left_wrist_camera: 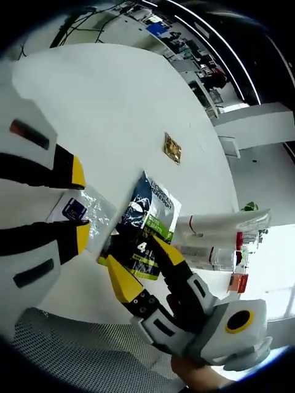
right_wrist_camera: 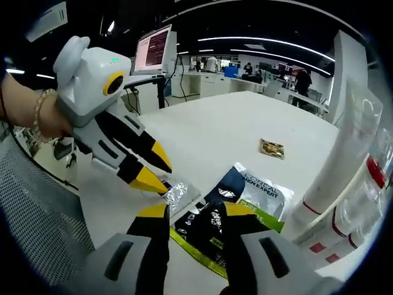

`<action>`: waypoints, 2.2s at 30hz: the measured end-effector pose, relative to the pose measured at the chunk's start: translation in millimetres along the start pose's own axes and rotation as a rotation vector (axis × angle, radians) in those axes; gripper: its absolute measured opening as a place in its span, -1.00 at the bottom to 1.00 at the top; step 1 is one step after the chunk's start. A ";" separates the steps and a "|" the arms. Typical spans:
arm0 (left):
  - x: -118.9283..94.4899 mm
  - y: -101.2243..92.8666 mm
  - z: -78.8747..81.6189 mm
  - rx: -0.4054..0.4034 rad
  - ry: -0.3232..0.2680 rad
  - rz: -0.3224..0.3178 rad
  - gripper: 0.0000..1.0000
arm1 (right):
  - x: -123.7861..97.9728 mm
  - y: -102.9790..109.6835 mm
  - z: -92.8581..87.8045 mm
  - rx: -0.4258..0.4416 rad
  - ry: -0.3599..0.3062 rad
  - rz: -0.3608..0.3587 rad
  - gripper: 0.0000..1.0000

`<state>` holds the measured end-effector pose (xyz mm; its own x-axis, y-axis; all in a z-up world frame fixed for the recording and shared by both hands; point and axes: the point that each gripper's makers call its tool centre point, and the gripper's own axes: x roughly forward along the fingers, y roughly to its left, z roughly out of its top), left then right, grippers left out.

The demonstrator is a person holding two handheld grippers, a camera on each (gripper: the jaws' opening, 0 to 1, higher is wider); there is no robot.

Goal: Arrange the skincare products in the storage area until every visible bottle or jar stands upright without overlapping.

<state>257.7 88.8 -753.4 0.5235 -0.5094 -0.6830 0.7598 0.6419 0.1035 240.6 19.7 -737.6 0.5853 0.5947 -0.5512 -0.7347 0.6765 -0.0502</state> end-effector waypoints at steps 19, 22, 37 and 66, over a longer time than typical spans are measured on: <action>-26.9 -16.4 12.5 -0.091 -0.019 0.056 0.14 | -41.6 -1.3 -19.8 0.133 0.017 0.016 0.42; -31.9 -19.1 13.1 -0.124 -0.017 0.067 0.22 | -48.9 -5.3 -23.9 0.170 0.028 0.013 0.53; -49.9 -45.9 21.6 -0.263 -0.029 0.087 0.41 | -101.2 -49.6 -29.3 0.290 0.012 -0.035 0.99; -90.0 -56.5 29.2 -0.357 -0.063 0.134 0.98 | -159.4 -93.2 -30.7 0.278 -0.053 -0.097 0.99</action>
<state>178.9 81.7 -676.6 0.6406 -0.4345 -0.6331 0.5065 0.8588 -0.0769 205.3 -151.5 -670.6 0.6705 0.5382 -0.5106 -0.5566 0.8200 0.1334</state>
